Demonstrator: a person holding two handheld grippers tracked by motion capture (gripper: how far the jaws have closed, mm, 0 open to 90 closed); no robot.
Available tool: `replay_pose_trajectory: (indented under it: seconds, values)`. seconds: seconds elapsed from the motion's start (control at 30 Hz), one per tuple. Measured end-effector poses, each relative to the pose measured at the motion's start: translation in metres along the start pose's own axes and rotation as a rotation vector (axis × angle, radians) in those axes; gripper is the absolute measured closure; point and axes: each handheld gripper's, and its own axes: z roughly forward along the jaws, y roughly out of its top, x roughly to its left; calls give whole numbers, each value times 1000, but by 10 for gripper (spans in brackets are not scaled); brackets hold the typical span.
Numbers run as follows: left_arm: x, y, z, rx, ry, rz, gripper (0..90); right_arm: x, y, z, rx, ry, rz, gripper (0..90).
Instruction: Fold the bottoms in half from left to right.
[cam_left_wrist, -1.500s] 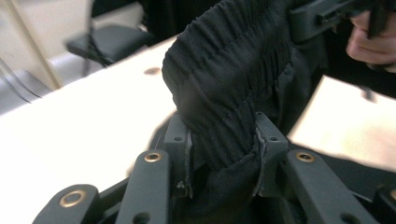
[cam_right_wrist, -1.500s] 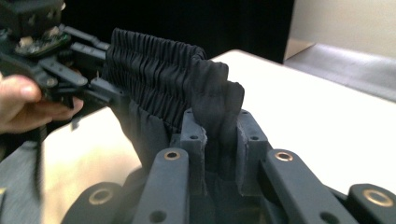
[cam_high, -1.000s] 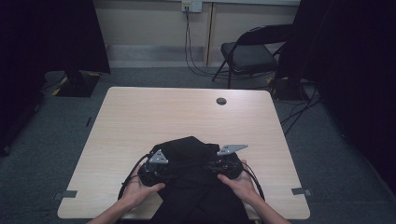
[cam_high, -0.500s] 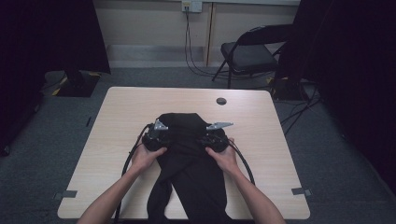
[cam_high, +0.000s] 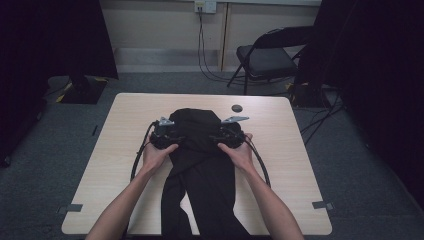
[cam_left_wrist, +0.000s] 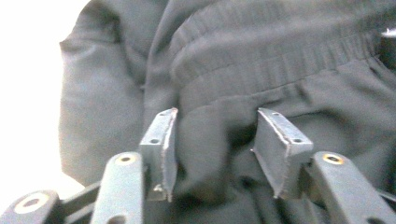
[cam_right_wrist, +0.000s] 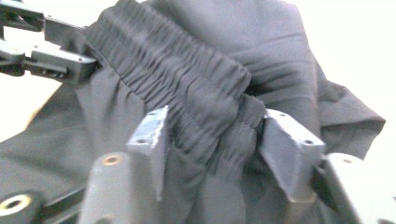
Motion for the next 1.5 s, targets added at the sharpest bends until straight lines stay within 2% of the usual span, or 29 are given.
replay_pose_trajectory:
  seconds: [0.07,0.13,0.2,0.27,0.33,0.37,0.4,0.43,0.47,0.5,0.53,0.6,0.63,0.67,0.73,0.77,0.8,0.83,0.87,0.93,0.97,1.0,1.07,1.1,1.17,1.27,1.4,1.47,1.5]
  values:
    - [-6,-1,-17,-27,-17,17,459,-1,-1,-15,-27,5,-3,378]
    - [-15,-3,-36,-37,-30,55,444,-1,-7,-35,-50,27,3,367]
    - [-24,-7,-51,-71,-69,46,430,-1,-17,-52,-57,20,9,367]
    - [-36,-13,-66,-80,-76,65,430,3,-26,-63,-47,23,-4,370]
    - [-48,-19,-76,-72,-128,68,447,11,-40,-76,-31,41,-32,375]
    - [-57,-24,-82,-72,-171,86,493,14,-45,-79,-17,47,-42,376]
    - [-63,-27,-84,-63,-200,98,553,19,-53,-84,-2,60,-53,378]
    - [-74,-33,-86,-26,-245,122,586,22,-59,-87,9,64,-62,380]
    - [-81,-37,-86,-5,-257,141,624,28,-68,-90,28,70,-75,385]
    - [-96,-49,-84,26,-325,141,651,30,-73,-92,40,72,-84,387]
    - [-96,-49,-84,26,-325,141,687,30,-73,-92,40,72,-84,387]
    - [-108,-59,-80,75,-372,150,710,41,-94,-97,92,82,-106,413]
    - [-119,-63,-75,102,-423,134,711,43,-97,-98,100,89,-108,414]
    - [-119,-63,-75,102,-423,134,710,43,-97,-98,100,89,-108,414]
    - [-132,-65,-68,132,-434,202,708,47,-106,-100,113,85,-127,427]
    - [-135,-66,-65,136,-438,207,704,49,-108,-100,117,89,-135,429]
    - [-141,-69,-59,177,-424,245,695,50,-109,-99,114,88,-150,440]
    - [-142,-71,-57,195,-417,254,693,51,-110,-99,121,82,-153,447]
    - [-144,-74,-55,213,-415,265,691,50,-111,-98,128,81,-158,448]
    - [-144,-78,-57,212,-402,284,692,49,-113,-96,143,62,-175,455]
    - [-144,-79,-58,209,-400,282,692,48,-115,-95,167,40,-203,454]
    - [-143,-79,-60,222,-392,280,697,45,-116,-95,159,49,-206,452]
    - [-141,-81,-64,229,-387,292,701,38,-116,-97,165,29,-190,453]
    - [-139,-82,-68,241,-371,319,704,34,-117,-99,160,26,-186,454]
    - [-136,-86,-76,250,-342,326,709,28,-118,-102,160,5,-182,458]
    - [-132,-92,-85,260,-315,310,709,20,-120,-106,159,-17,-162,458]
    - [-128,-94,-92,279,-328,293,671,21,-119,-106,163,-28,-171,459]
    - [-128,-91,-95,246,-354,275,629,23,-118,-106,167,-28,-175,460]
    - [-123,-84,-104,175,-366,260,627,24,-117,-107,162,-28,-175,445]
